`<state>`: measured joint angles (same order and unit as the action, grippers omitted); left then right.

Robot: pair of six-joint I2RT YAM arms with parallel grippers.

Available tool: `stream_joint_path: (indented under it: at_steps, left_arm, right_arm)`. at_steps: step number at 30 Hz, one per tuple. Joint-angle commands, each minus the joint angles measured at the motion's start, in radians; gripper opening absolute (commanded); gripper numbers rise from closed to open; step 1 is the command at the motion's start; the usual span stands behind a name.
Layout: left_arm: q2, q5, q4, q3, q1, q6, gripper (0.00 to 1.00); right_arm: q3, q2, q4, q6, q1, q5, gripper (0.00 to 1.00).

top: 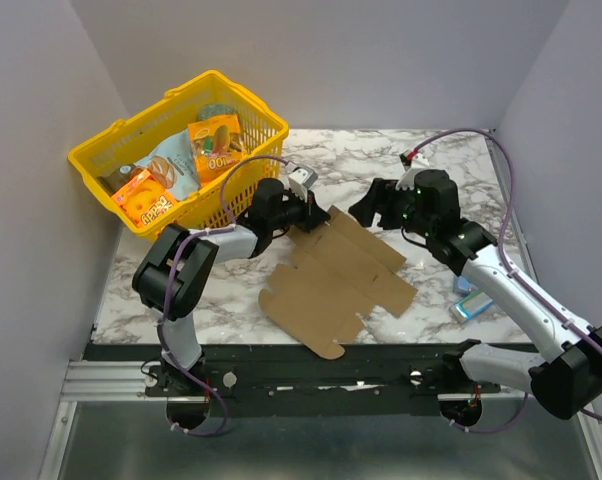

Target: Fold the paper box

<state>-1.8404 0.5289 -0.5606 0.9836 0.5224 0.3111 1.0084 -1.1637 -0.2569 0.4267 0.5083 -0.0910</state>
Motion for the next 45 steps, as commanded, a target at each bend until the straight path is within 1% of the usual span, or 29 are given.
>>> stream_joint_path:
  at_steps: [1,2,3,5,6,7,9,11,13,17,24,30,31,37,41,45]
  left_arm:
    - [0.099,-0.245,-0.286,-0.123,0.002,-0.015,0.00]
    - [0.119,-0.260,-0.326,-0.144,0.004,-0.024,0.00]
    - [0.128,-0.297,-0.400,-0.166,0.010,-0.032,0.00]
    - [0.154,-0.335,-0.468,-0.229,0.021,-0.061,0.00]
    - [0.161,-0.364,-0.522,-0.246,0.027,-0.090,0.00]
    - [0.168,-0.378,-0.541,-0.276,0.036,-0.101,0.00]
    - [0.187,-0.398,-0.591,-0.304,0.044,-0.131,0.00]
    - [0.208,-0.440,-0.620,-0.348,0.059,-0.155,0.00]
    - [0.222,-0.478,-0.660,-0.387,0.071,-0.185,0.00]
    - [0.257,-0.521,-0.677,-0.427,0.108,-0.237,0.00]
    - [0.290,-0.521,-0.733,-0.484,0.157,-0.289,0.00]
    - [0.320,-0.521,-0.722,-0.507,0.197,-0.351,0.00]
    - [0.323,-0.550,-0.719,-0.507,0.203,-0.372,0.00]
    - [0.339,-0.579,-0.699,-0.511,0.255,-0.452,0.00]
    - [0.343,-0.650,-0.664,-0.507,0.312,-0.564,0.00]
    - [0.348,-0.673,-0.664,-0.510,0.340,-0.599,0.00]
  right_arm:
    - [0.032,-0.020,-0.052,0.299,-0.008,-0.028,0.82]
    - [0.026,-0.039,-0.036,0.331,-0.008,-0.045,0.82]
    - [0.021,-0.050,-0.022,0.393,-0.008,-0.061,0.81]
    - [-0.016,-0.062,0.048,0.458,-0.007,-0.101,0.82]
    - [-0.030,-0.063,0.070,0.530,-0.010,-0.108,0.82]
    - [-0.040,-0.065,0.108,0.556,-0.011,-0.111,0.83]
    - [-0.062,-0.065,0.126,0.607,-0.016,-0.101,0.86]
    - [-0.073,-0.067,0.133,0.622,-0.017,-0.052,0.88]
    - [-0.106,-0.070,0.133,0.668,-0.040,-0.046,0.89]
    - [-0.188,-0.064,0.169,0.782,-0.077,-0.052,0.89]
    - [-0.234,-0.077,0.208,0.941,-0.125,-0.059,0.89]
    - [-0.246,-0.089,0.212,1.001,-0.140,-0.058,0.89]
    - [-0.251,-0.096,0.209,1.014,-0.139,-0.062,0.89]
    - [-0.293,-0.119,0.203,1.075,-0.139,-0.096,0.89]
    - [-0.306,-0.116,0.196,1.092,-0.140,-0.098,0.88]
    - [-0.329,-0.116,0.196,1.119,-0.165,-0.108,0.88]
